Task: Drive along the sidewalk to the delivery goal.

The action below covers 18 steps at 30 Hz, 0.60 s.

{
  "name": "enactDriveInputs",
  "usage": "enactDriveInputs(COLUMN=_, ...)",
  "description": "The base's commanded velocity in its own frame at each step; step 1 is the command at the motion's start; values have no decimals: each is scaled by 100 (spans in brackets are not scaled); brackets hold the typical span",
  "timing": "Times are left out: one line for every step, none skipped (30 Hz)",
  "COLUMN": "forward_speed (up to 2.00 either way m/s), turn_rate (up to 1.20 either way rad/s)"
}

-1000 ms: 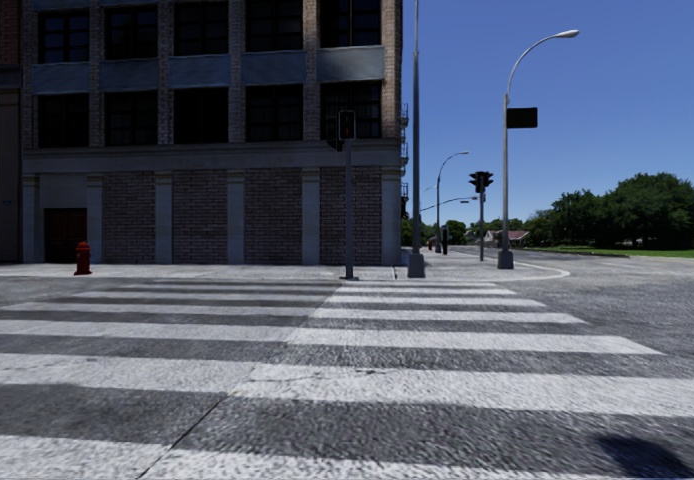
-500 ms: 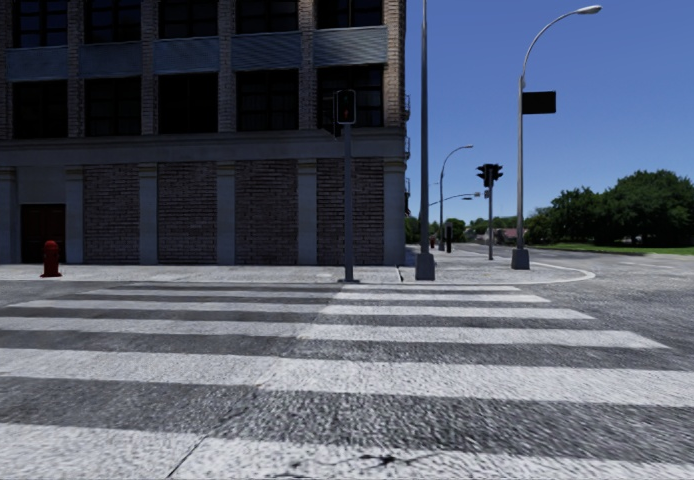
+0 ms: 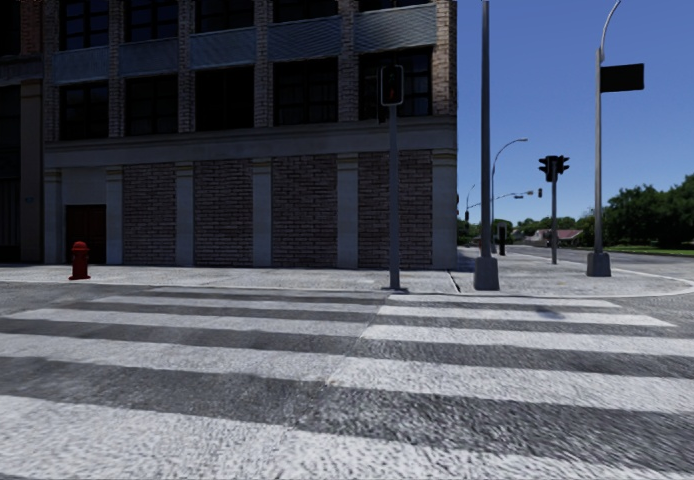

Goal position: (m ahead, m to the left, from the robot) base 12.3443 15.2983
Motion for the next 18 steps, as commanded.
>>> enactDriveInputs(forward_speed=200, turn_rate=41)
enactDriveInputs(forward_speed=200, turn_rate=41)
enactDriveInputs(forward_speed=200, turn_rate=0)
enactDriveInputs(forward_speed=200, turn_rate=0)
enactDriveInputs(forward_speed=200, turn_rate=0)
enactDriveInputs(forward_speed=200, turn_rate=0)
enactDriveInputs(forward_speed=200, turn_rate=0)
enactDriveInputs(forward_speed=200, turn_rate=0)
enactDriveInputs(forward_speed=200, turn_rate=0)
enactDriveInputs(forward_speed=200, turn_rate=0)
enactDriveInputs(forward_speed=200, turn_rate=0)
enactDriveInputs(forward_speed=200, turn_rate=0)
enactDriveInputs(forward_speed=200, turn_rate=0)
enactDriveInputs(forward_speed=200, turn_rate=0)
enactDriveInputs(forward_speed=200, turn_rate=0)
enactDriveInputs(forward_speed=200, turn_rate=0)
enactDriveInputs(forward_speed=200, turn_rate=0)
enactDriveInputs(forward_speed=200, turn_rate=0)
